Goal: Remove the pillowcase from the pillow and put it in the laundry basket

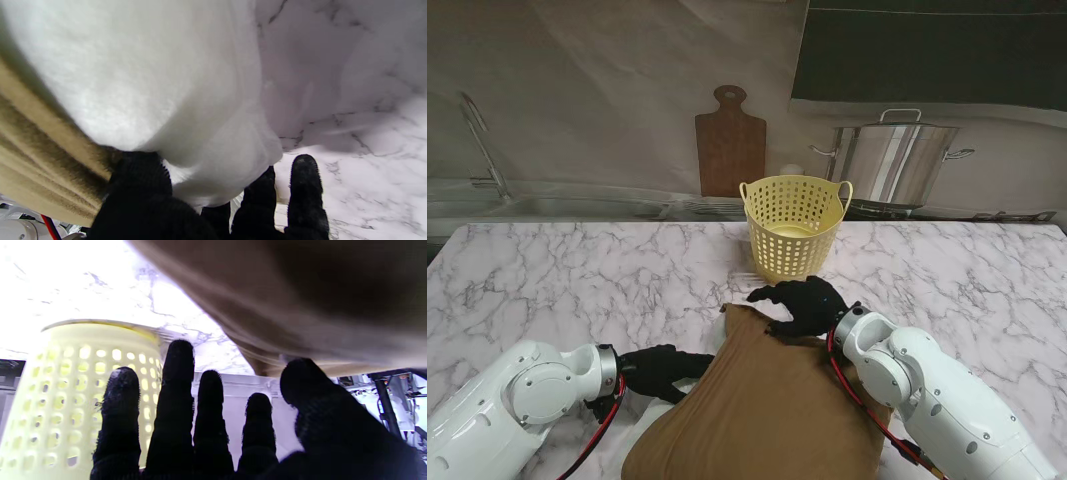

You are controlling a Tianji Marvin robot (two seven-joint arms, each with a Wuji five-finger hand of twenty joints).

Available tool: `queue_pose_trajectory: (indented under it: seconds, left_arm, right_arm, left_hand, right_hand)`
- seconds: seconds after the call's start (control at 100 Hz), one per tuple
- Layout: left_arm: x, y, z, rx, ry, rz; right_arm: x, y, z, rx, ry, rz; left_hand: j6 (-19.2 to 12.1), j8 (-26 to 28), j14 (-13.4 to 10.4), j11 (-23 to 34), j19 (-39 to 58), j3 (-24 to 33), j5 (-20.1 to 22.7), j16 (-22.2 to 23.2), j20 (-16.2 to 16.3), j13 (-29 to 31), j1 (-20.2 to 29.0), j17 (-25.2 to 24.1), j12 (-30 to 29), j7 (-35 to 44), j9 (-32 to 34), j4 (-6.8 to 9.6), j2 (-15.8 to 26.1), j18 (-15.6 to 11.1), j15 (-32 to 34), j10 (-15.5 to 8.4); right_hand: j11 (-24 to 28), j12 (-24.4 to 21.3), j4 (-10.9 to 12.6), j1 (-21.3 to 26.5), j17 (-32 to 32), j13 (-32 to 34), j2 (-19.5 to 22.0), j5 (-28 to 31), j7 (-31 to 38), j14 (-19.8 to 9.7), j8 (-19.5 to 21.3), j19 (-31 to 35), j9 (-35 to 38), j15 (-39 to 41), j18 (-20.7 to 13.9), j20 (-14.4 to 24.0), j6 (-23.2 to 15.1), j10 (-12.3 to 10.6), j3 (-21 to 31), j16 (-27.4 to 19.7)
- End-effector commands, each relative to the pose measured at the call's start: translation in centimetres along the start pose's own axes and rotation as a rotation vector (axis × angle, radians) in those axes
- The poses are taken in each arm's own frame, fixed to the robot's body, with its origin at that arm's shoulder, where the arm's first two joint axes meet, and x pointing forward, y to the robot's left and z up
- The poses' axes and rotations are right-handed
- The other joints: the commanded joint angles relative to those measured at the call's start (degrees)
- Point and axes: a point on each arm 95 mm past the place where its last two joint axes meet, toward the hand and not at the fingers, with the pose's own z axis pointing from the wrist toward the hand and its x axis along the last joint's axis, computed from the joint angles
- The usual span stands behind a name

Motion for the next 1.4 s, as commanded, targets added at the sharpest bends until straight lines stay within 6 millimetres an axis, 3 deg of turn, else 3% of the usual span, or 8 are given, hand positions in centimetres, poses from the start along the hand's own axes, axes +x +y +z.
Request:
queue_pose_trajectory:
  seconds: [0.0,0.2,0.36,0.48,0.68,0.77,0.94,1.39]
  left_arm:
    - [-0.3,2.5,0.3,-0.080,-0.006,-0.017]
    - [-0.3,2.5,0.3,-0.079,0.000,-0.018]
    - [-0.4,2.6,0.2,-0.078,-0.001,-0.021]
    - [-0.4,2.7,0.1,-0.077,-0.003,-0.024]
    - [-0.4,2.7,0.1,-0.079,-0.001,-0.023]
    - [-0.4,2.7,0.1,-0.080,-0.001,-0.023]
    - [-0.3,2.8,0.2,-0.088,0.004,-0.026]
    - [-0.3,2.9,0.1,-0.093,0.004,-0.029]
  right_arm:
    - [0.9,0.7,0.2,-0.005,0.031,-0.012]
    - [1.6,1.6,1.8,0.022,0.066,-0.061]
    - [1.7,1.3,3.2,0.116,0.077,-0.083]
    - [1.7,0.7,3.9,0.173,0.103,-0.113]
    - [1.7,0.2,3.9,0.160,0.116,-0.131]
    - [1.5,0.4,3.6,0.194,0.092,-0.162]
    - [0.8,0.5,3.2,0.264,0.039,-0.208]
    - [-1.1,-0.3,3.7,0.317,-0.074,-0.314]
  left_hand:
    - [0.08,1.57,-0.53,6.21,-17.65,1.47,3.70,0.44,-0.21,1.31,5.85,-0.14,2.39,5.46,4.37,0.81,-1.99,-0.05,1.29,-3.37]
    - [0.11,1.57,-0.43,6.34,-17.57,1.52,3.79,0.47,-0.16,1.48,6.17,-0.14,2.44,5.49,4.71,0.82,-1.83,-0.06,1.37,-3.31]
    - [0.08,1.59,-0.39,6.39,-17.57,1.44,3.89,0.46,-0.18,1.51,6.10,-0.12,2.46,5.54,5.02,0.79,-1.78,-0.05,1.36,-3.34]
    - [0.02,1.59,-0.32,6.38,-17.54,1.58,3.92,0.47,-0.17,1.55,6.47,-0.11,2.47,5.55,5.12,0.83,-1.69,-0.01,1.37,-3.34]
    - [-0.07,1.58,-0.37,6.33,-17.54,1.46,3.93,0.47,-0.20,1.55,6.48,-0.10,2.47,5.54,5.04,0.78,-1.58,-0.09,1.36,-3.28]
    - [-0.04,1.59,-0.39,6.31,-17.57,1.47,3.98,0.46,-0.20,1.50,6.54,-0.14,2.46,5.57,5.00,0.78,-1.55,0.04,1.34,-3.16]
    - [-0.04,1.60,-0.41,6.29,-17.59,1.38,3.99,0.45,-0.22,1.46,6.37,-0.15,2.46,5.59,5.01,0.76,-1.51,-0.05,1.32,-3.20]
    - [0.00,1.63,-0.33,6.22,-17.63,1.47,3.99,0.45,-0.20,1.50,6.58,-0.10,2.44,5.59,4.90,0.78,-1.42,-0.09,1.33,-3.14]
  right_hand:
    - [-3.22,-1.88,1.39,-1.35,-2.88,-4.88,-1.19,-3.56,-3.47,1.05,1.20,-2.44,-5.77,-3.33,0.52,-0.61,0.48,1.73,-0.79,-1.72]
    - [-4.34,-7.48,1.91,11.35,-7.86,-9.63,-0.85,-8.20,-21.56,0.91,1.32,-8.21,-13.12,-5.24,3.85,0.37,-8.08,2.12,14.71,-4.16]
    - [-1.04,-4.74,2.29,15.75,-8.62,-9.05,-2.83,-7.83,-23.47,-0.42,-0.97,-8.66,-13.96,1.05,4.56,1.35,-10.21,2.28,23.33,0.16]
    - [-2.54,-4.27,-0.64,20.88,-8.65,-9.91,-6.42,-0.51,-11.09,-0.60,7.71,-9.13,-15.05,2.18,5.09,2.44,-16.72,1.59,28.12,4.79]
    - [-6.17,-11.07,-0.97,23.93,-9.64,-13.28,-6.73,16.98,10.61,-0.19,7.62,-10.22,-16.08,-1.43,5.72,1.91,-20.91,0.09,30.60,-1.88]
    - [-6.22,-11.67,0.14,20.86,-10.42,-14.53,-3.86,8.76,6.94,0.52,5.03,-10.82,-17.50,-2.82,5.94,1.48,-15.66,2.03,29.14,-2.99]
    - [-8.03,-12.58,2.05,17.18,-11.34,-15.93,0.22,4.10,-0.26,1.20,1.11,-11.04,-20.12,-4.70,6.13,1.31,4.24,2.89,25.08,-3.95]
    - [-5.88,-9.18,2.72,11.09,-10.70,-13.34,1.27,-4.27,-9.87,0.05,-1.52,-8.92,-17.32,-0.60,5.99,3.23,17.89,3.54,20.61,-0.32]
